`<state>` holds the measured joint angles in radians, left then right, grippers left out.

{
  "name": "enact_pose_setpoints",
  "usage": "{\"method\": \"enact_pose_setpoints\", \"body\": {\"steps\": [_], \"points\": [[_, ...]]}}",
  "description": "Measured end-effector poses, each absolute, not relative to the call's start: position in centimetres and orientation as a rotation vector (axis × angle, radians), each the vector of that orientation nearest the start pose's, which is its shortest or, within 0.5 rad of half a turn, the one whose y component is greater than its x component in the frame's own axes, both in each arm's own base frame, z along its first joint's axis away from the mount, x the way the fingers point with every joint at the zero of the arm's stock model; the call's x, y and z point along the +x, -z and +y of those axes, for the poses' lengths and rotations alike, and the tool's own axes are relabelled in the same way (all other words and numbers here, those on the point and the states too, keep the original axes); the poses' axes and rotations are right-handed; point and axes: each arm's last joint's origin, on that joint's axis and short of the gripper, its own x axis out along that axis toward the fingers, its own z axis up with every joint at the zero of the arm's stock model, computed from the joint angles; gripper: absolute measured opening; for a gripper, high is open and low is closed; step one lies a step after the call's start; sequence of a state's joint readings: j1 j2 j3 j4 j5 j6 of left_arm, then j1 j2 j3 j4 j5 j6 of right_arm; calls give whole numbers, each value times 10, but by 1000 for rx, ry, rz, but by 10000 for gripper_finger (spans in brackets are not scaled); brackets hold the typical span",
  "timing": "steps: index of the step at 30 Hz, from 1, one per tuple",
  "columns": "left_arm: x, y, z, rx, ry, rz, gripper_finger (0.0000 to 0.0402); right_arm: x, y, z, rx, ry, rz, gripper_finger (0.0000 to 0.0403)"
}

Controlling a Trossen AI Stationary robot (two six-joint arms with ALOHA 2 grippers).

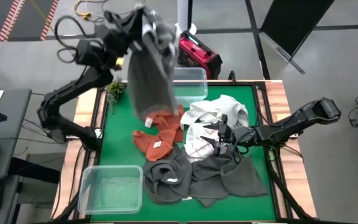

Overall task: Sort towels by color in basket
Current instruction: Put the gray patterned towel into the top transparent bin

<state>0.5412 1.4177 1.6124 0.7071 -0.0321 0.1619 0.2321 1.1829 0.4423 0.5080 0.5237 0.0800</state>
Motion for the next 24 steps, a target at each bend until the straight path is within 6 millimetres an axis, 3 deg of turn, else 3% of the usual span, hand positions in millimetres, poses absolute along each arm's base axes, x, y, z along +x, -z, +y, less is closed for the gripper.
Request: {"method": "enact_pose_setpoints", "body": {"steps": [12,24], "points": [[246,-596,173,412,-636,-1030,0,228,-202,39,61,305,214,260],[264,-601,213,326,-577,-1182,0,228,-202,40,81,307,209,260]]}}
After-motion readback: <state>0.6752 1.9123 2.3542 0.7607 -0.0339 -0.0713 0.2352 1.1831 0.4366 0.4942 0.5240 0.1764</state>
